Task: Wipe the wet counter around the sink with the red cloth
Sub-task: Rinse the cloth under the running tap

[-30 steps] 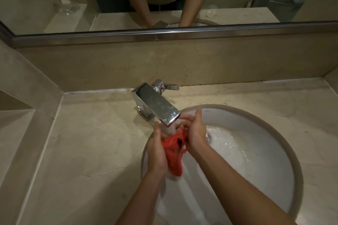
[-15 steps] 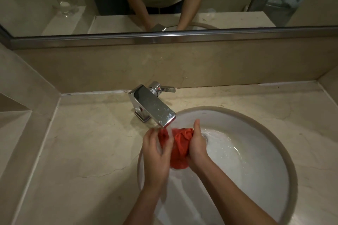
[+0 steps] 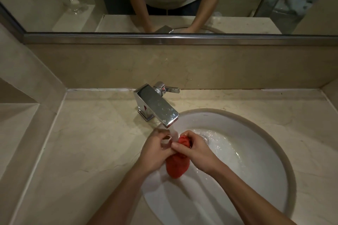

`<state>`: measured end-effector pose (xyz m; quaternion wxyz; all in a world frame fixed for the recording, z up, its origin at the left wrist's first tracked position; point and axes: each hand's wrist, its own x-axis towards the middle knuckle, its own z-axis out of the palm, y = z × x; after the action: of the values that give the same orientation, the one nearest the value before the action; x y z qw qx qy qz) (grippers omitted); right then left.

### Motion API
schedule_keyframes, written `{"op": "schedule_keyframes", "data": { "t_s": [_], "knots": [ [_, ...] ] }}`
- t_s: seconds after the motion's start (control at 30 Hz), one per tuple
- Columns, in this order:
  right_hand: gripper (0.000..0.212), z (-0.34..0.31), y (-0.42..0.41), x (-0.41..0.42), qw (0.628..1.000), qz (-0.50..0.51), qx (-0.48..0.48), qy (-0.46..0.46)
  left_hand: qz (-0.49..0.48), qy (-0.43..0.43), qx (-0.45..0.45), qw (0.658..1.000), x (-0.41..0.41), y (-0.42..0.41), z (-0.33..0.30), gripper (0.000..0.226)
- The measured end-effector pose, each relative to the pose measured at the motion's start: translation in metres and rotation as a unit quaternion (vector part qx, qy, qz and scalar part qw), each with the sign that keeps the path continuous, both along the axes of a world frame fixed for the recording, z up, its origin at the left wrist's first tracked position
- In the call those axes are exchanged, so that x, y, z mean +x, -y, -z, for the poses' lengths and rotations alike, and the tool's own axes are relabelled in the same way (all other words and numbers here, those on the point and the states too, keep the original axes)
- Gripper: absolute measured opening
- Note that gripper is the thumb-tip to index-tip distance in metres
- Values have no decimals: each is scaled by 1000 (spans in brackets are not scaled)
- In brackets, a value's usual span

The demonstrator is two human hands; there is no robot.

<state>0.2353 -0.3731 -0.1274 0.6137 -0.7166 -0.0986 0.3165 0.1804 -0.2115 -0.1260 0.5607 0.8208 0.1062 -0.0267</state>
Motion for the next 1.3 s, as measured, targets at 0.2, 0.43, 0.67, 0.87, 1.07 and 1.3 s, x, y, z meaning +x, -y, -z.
{"op": "schedule_keyframes", "data": {
  "t_s": [0.2, 0.43, 0.67, 0.87, 1.07, 1.3],
  "knots": [
    [47, -7, 1, 12, 992, -68, -70, 75, 79, -45, 44, 995, 4, 0, 13, 32],
    [55, -11, 6, 30, 985, -96, -115, 82, 100, -20, 53, 993, 20, -16, 3, 13],
    [56, -28, -2, 38, 987, -111, -80, 87, 98, -28, 79, 992, 22, -15, 21, 9],
    [48, -18, -4, 49, 965, -174, -148, 129, 77, -2, 30, 997, 17, -21, 2, 9],
    [38, -17, -11, 43, 949, -197, -170, 175, 79, -11, 102, 992, 15, -36, 1, 37],
    [53, -24, -26, 39, 980, -183, -36, 74, 79, -3, 204, 976, 21, -52, 1, 50]
  ]
}}
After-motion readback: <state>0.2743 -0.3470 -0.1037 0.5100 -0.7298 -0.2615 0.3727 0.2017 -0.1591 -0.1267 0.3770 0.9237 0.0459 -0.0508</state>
